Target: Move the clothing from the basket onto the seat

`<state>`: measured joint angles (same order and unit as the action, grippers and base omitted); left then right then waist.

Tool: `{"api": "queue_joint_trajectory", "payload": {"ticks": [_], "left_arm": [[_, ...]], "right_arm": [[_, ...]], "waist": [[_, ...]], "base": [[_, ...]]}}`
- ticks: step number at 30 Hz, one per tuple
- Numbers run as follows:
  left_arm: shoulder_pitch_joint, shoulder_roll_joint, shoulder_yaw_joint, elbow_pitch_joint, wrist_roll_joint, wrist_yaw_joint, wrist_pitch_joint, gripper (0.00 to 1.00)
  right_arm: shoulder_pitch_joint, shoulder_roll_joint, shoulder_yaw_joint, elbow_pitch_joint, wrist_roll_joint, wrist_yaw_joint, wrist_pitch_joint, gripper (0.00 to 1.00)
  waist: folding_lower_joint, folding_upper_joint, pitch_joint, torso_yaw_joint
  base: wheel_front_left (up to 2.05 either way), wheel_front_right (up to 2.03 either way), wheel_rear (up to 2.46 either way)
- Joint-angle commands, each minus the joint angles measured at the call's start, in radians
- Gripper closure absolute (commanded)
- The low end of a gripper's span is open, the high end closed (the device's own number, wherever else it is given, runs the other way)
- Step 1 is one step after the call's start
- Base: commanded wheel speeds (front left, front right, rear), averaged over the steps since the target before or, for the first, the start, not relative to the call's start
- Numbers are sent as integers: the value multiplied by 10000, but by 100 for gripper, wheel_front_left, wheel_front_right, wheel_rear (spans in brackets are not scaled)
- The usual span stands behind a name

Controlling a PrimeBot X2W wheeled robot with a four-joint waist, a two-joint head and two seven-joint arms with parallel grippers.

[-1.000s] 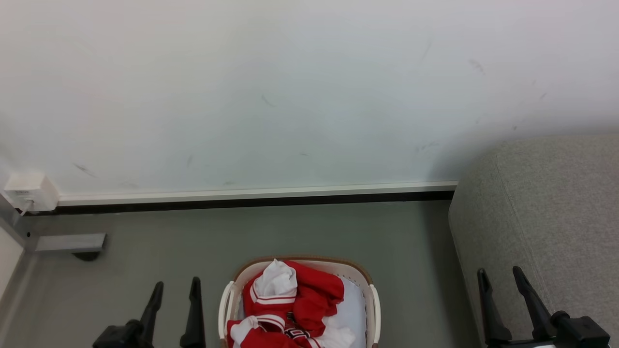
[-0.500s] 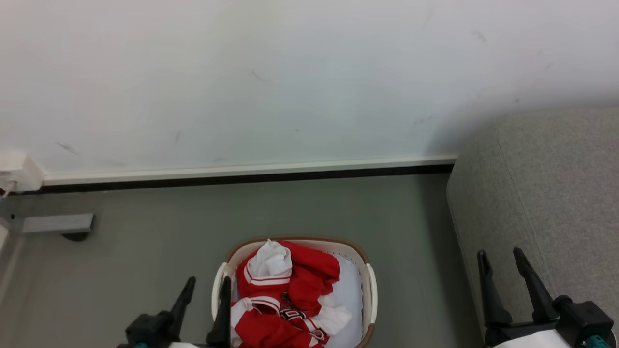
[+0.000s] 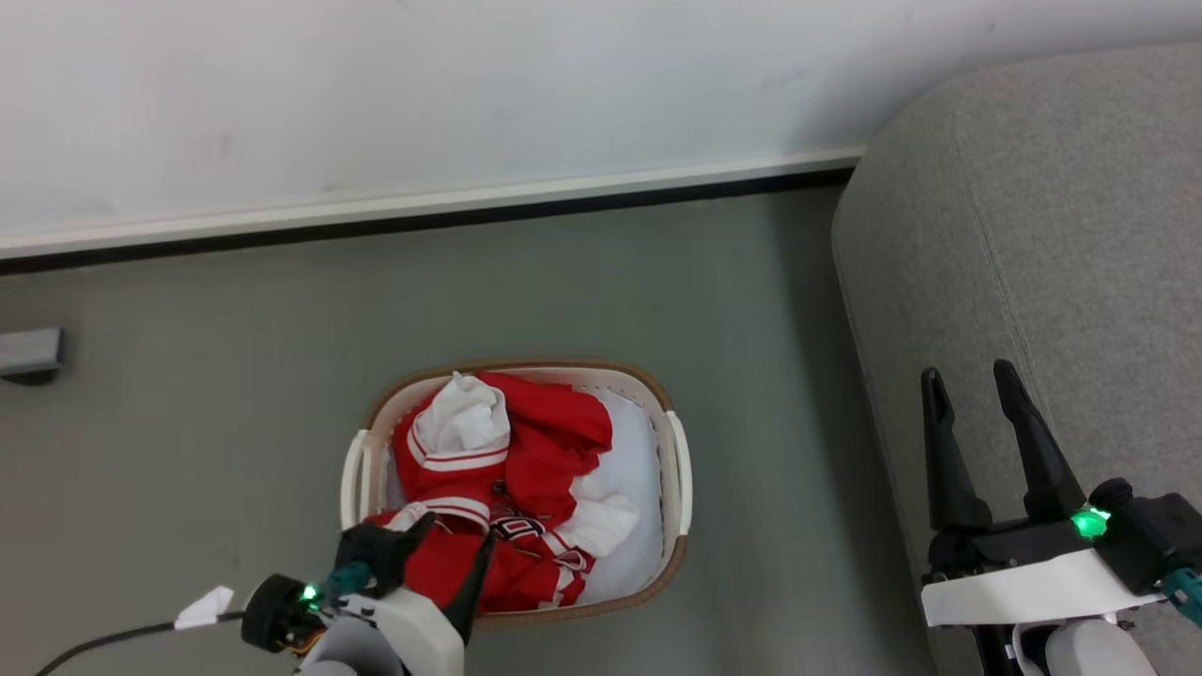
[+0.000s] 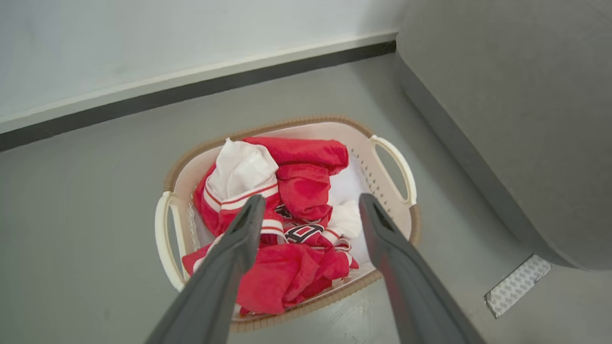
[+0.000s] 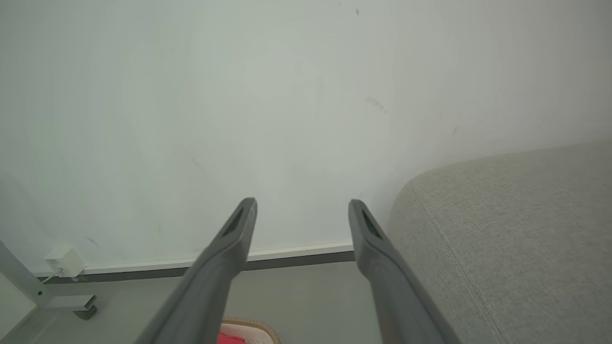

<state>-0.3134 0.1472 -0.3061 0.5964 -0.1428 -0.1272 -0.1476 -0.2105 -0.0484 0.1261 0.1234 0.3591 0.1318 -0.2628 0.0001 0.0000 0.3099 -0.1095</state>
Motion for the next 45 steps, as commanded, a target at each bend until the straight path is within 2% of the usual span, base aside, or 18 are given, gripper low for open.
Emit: {"api": "queue_joint_trajectory", "payload": {"ticks": [1,12,21,30,40,41,43,45], "left_arm": [[-305,237,-190,271,89,-35,271,0],[-1330,1171,-1505,1315,-177,-17,1479,0],[-1869,1575,-1792,1923,-95,-18,1970,0],[-2311,2023,-1976,2170,273,341,2126,0],[-2907,2298,-2177,2528,483,405,2244,0],[-2977,2302,-2209,2566,505,404,2241,23],[-3059,2267,-2266,2651,473,369,2281,100],[-3152,2228,-2331,2752,453,330,2282,100]], "right_arm": [[-188,-42,56,-122,152,-21,-32,0],[-695,-33,56,-529,749,-21,-21,0],[-959,-33,88,-718,1091,-21,-21,0],[-1157,-33,137,-859,1253,-21,-19,0],[-1311,-33,232,-964,1356,-21,-19,0],[-1335,-33,234,-970,1357,-21,-21,0],[-1370,-33,233,-961,1352,-21,-21,0],[-1387,-35,213,-934,1341,-21,-21,0]], "waist": [[-1,0,635,-491],[-1,0,1807,-1224],[-1,0,2546,-1583],[-1,0,3082,-1771],[-1,0,3686,-1859],[-1,0,3725,-1864],[-1,0,3772,-1871],[-1,0,3786,-1877]], "base": [[0,0,0],[0,0,0],[0,0,0],[0,0,0],[0,0,0],[0,0,0],[0,0,0],[0,0,0]]}}
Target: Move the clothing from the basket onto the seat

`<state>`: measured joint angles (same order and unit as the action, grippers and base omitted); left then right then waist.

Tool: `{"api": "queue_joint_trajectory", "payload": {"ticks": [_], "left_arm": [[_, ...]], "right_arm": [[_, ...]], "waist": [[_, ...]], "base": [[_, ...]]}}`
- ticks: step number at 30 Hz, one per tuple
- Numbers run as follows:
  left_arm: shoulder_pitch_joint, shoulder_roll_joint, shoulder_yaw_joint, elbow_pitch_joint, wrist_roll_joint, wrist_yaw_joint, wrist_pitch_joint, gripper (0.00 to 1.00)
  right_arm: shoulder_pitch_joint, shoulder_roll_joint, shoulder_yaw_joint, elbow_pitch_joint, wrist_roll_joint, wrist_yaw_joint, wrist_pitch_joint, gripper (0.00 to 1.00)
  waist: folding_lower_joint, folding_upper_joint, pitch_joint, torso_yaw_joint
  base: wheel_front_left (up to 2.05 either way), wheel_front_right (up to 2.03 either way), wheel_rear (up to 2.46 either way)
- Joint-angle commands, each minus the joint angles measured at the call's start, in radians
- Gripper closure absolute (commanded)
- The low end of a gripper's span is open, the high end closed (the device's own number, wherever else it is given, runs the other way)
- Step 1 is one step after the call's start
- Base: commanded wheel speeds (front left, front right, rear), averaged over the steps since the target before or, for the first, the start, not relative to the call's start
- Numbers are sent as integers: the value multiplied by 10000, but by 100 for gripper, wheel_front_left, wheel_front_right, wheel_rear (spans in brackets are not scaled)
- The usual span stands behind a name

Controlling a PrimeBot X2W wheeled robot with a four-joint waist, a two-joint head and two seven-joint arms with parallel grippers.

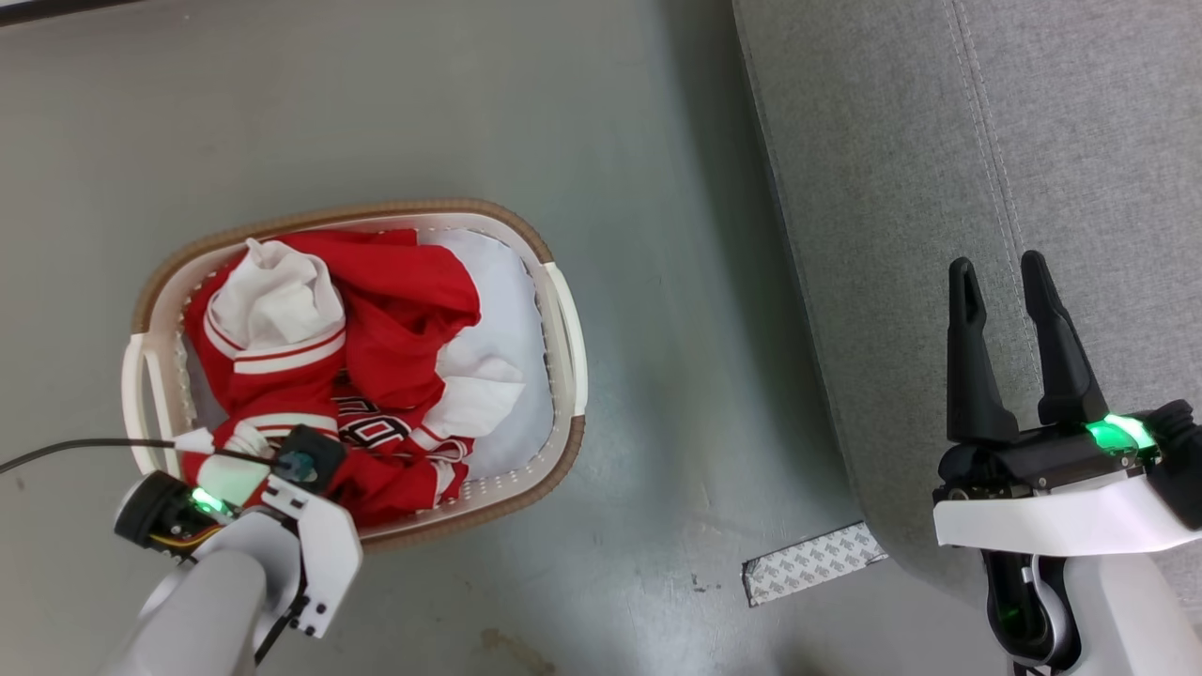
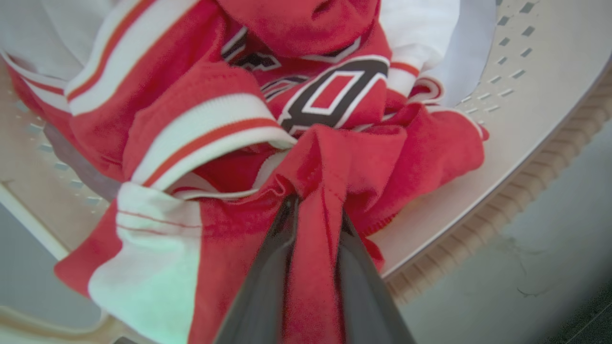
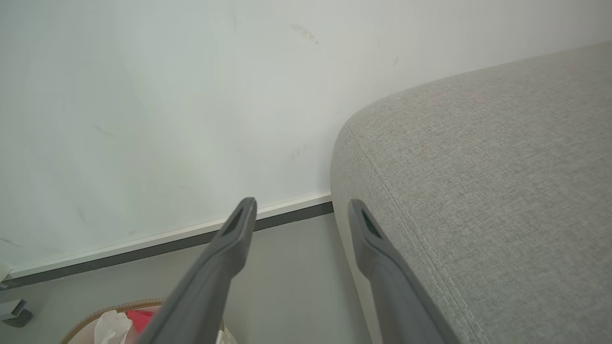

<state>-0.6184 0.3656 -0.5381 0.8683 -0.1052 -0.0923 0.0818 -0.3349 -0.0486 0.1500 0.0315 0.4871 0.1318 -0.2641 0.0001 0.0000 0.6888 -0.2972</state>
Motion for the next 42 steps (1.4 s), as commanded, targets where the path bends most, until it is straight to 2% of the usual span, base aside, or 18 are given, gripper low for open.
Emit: {"api": "queue_joint_trajectory", "payload": {"ticks": [1,8,17,27,34,42], "left_arm": [[-134,6,-25,68,37,-28,-59,100],[65,-346,259,-38,-611,-33,-712,100],[1070,-773,587,-1133,-1387,154,-1504,100],[2239,-817,859,-3491,-1843,788,-1552,100],[2839,-720,1001,-5518,-1997,1265,-1283,100],[3407,-691,1008,-7270,-2205,1531,-964,100]], "right_arm": [[-140,-31,-52,10,49,-21,-7,0],[32,-31,-210,223,-179,-21,-7,0],[634,-35,-398,610,-653,-21,-6,0],[1513,-38,-190,1006,-1066,-21,-7,0],[2049,-36,-106,1174,-1175,-21,-5,0],[2446,-38,164,1321,-1451,-21,-5,0]], "waist": [[-1,0,-19,4],[-1,0,-714,160],[-1,0,-2757,784],[-1,0,-4758,1410],[-1,0,-5573,1728],[-1,0,-6435,1967]], "base": [[0,0,0],[0,0,0],[0,0,0],[0,0,0],[0,0,0],[0,0,0]]}}
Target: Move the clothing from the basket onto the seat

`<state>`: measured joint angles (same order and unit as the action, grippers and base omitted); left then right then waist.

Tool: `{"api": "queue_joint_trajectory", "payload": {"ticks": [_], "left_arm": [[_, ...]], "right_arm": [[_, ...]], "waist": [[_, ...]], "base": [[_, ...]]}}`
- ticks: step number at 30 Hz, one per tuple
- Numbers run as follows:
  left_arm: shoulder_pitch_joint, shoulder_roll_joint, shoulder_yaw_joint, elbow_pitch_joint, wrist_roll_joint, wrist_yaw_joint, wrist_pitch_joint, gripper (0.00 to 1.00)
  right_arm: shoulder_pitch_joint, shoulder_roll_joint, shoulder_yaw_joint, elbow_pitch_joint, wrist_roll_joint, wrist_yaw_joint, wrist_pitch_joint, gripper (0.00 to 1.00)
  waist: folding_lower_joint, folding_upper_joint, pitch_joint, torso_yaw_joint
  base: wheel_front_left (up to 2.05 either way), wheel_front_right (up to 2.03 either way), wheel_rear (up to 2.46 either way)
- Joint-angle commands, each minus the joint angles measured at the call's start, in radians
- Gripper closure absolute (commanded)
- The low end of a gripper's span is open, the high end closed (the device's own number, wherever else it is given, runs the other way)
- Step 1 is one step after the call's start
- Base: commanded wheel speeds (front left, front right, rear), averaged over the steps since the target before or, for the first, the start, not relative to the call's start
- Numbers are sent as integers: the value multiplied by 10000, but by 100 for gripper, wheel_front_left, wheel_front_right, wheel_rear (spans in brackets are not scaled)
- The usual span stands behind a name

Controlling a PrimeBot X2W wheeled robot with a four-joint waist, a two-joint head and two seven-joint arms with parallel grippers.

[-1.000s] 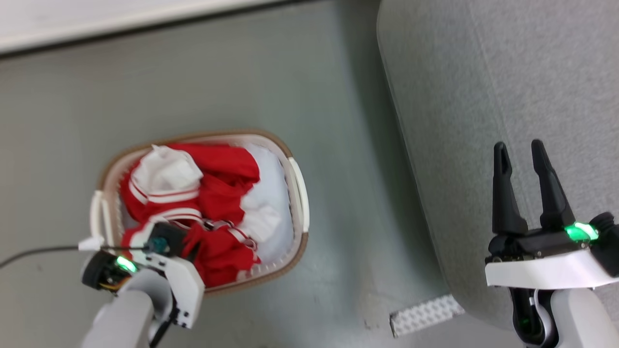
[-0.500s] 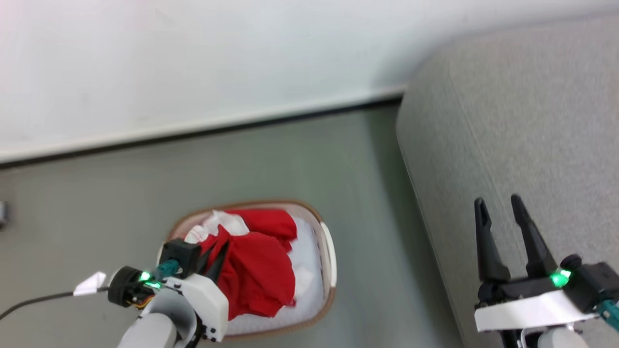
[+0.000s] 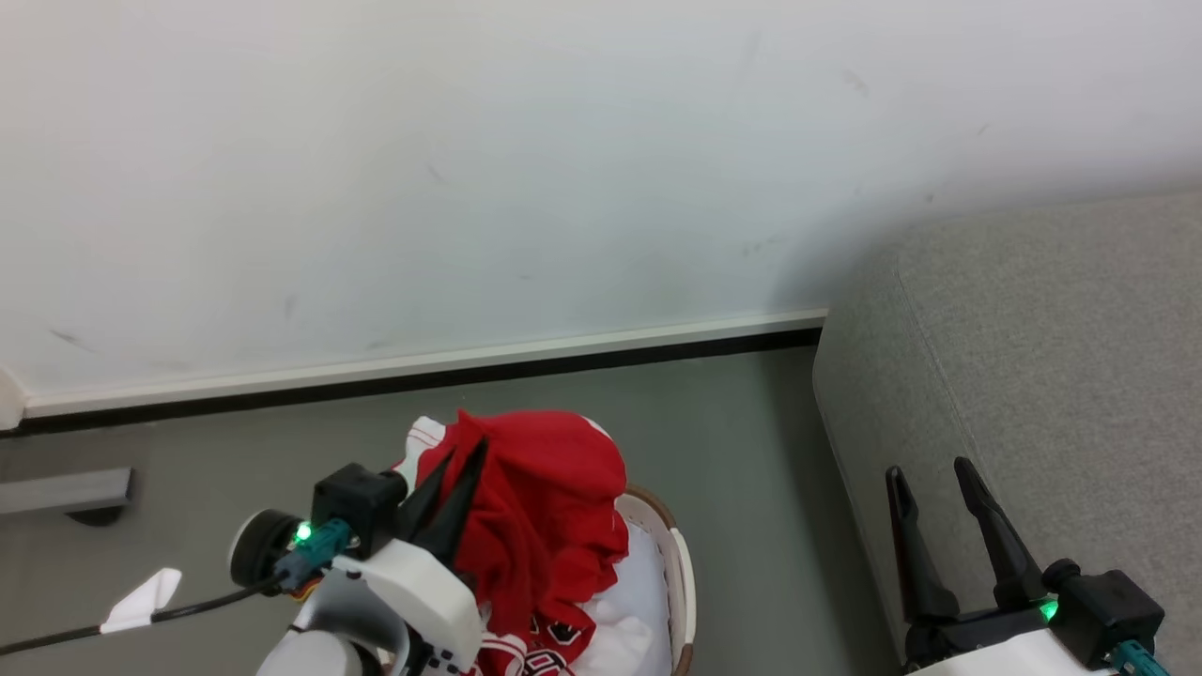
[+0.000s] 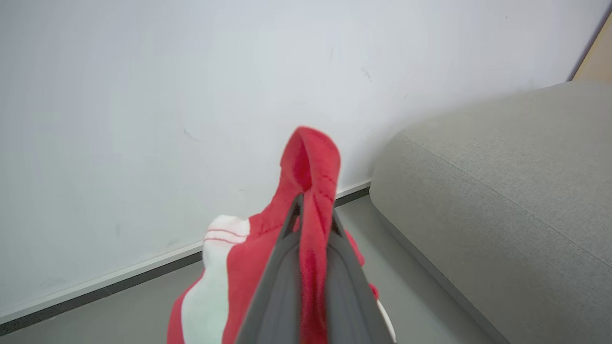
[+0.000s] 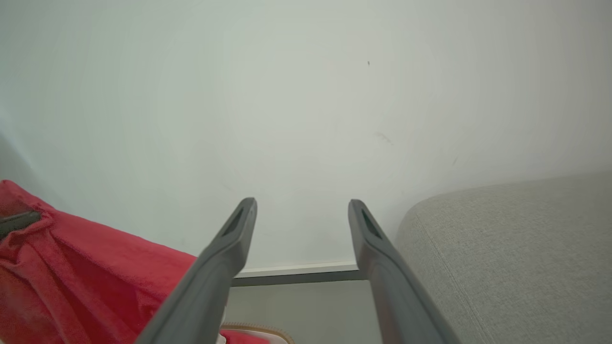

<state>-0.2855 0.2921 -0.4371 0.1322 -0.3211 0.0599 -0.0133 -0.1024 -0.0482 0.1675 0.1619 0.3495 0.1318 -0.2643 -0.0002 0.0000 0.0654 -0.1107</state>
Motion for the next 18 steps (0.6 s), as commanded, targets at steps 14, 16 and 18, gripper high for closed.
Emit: {"api": "queue_joint_trajectory", "payload": {"ticks": [14,16,18], "left_arm": [[664,121,-183,-2478,-562,-60,664,100],[698,157,-278,-2650,-584,-104,784,100],[719,175,-424,-2803,-641,-213,901,100]], "right_arm": [[-644,-34,3631,205,-1023,-21,-3,0],[-1013,-89,4332,431,-1182,-23,-3,0],[-1424,-253,4784,580,-1276,-23,-3,0]], "waist": [[2,0,-739,163],[2,0,-762,168],[2,0,-784,191]], "base": [[0,0,0],[0,0,0],[0,0,0]]}}
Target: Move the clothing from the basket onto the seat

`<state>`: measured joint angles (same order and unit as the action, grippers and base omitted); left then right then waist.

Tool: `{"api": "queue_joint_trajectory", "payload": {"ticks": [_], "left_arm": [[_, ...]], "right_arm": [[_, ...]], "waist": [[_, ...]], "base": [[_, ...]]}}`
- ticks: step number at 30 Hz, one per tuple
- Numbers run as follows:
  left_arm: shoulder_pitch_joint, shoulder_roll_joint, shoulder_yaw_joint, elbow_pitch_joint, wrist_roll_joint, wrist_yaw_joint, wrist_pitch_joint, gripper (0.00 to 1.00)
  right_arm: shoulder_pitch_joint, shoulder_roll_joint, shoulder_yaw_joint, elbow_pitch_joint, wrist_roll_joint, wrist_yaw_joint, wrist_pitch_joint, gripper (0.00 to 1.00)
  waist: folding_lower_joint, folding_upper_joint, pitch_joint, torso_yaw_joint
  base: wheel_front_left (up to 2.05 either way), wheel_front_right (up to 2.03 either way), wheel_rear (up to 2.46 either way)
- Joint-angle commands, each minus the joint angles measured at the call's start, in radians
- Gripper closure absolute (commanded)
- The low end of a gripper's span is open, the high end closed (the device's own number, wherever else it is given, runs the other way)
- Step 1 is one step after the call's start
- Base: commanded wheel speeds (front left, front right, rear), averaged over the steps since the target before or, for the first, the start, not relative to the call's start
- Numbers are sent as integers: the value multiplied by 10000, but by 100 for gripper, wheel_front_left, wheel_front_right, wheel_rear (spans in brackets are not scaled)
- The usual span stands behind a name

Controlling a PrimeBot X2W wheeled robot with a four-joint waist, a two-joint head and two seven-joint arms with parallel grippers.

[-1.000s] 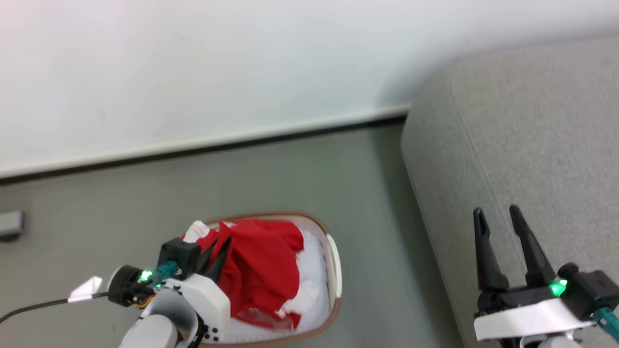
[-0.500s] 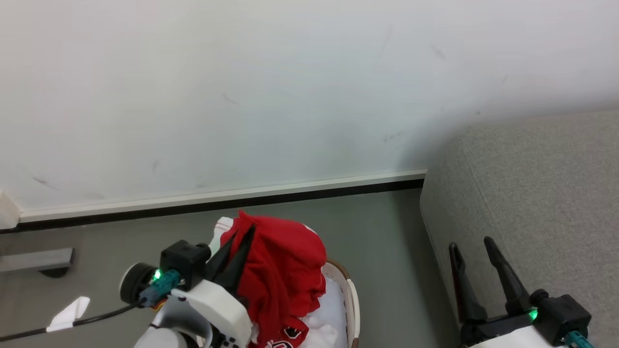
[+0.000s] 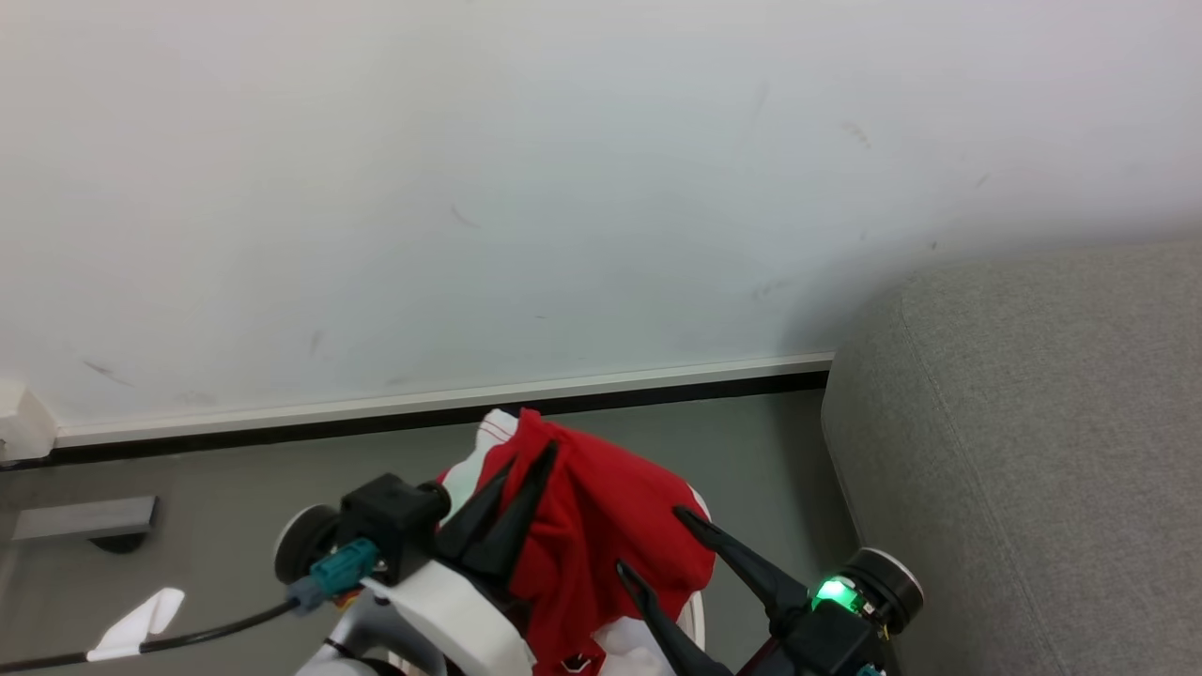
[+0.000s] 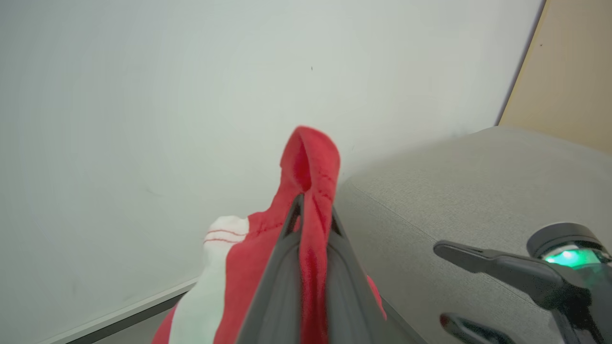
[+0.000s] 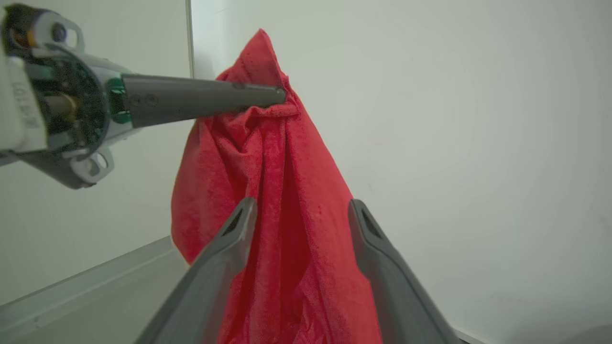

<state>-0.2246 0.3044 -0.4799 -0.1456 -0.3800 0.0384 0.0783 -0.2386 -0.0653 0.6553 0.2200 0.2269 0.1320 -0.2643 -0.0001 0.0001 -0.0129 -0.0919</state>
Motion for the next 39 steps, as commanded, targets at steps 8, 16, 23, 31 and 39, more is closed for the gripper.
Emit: {"api": "queue_joint_trajectory", "payload": {"ticks": [8,16,23,31,39], "left_arm": [[127,-91,-713,-542,-258,-551,299,100],[247,-323,-1317,-760,-510,-865,497,100],[348,-369,-1333,-636,-673,-822,386,100],[393,-367,-1102,-305,-628,-569,31,0],[291,-349,-1077,202,-411,-557,-478,0]], "right_arm": [[-1521,-893,1643,811,374,-25,-3,0],[-2515,-1011,2739,2069,1254,-25,-2,0],[-2358,-844,2467,1909,2339,-25,-3,100],[-2031,-1068,1724,1518,2649,-25,-5,100],[-1808,-1305,497,1302,2660,-25,-5,100]], "waist": [[1,-1,-105,157],[1,-1,-222,376],[1,-1,-241,448],[1,-1,-105,29],[1,-1,200,-943]], "base": [[0,0,0],[0,0,0],[0,0,0],[0,0,0],[0,0,0]]}}
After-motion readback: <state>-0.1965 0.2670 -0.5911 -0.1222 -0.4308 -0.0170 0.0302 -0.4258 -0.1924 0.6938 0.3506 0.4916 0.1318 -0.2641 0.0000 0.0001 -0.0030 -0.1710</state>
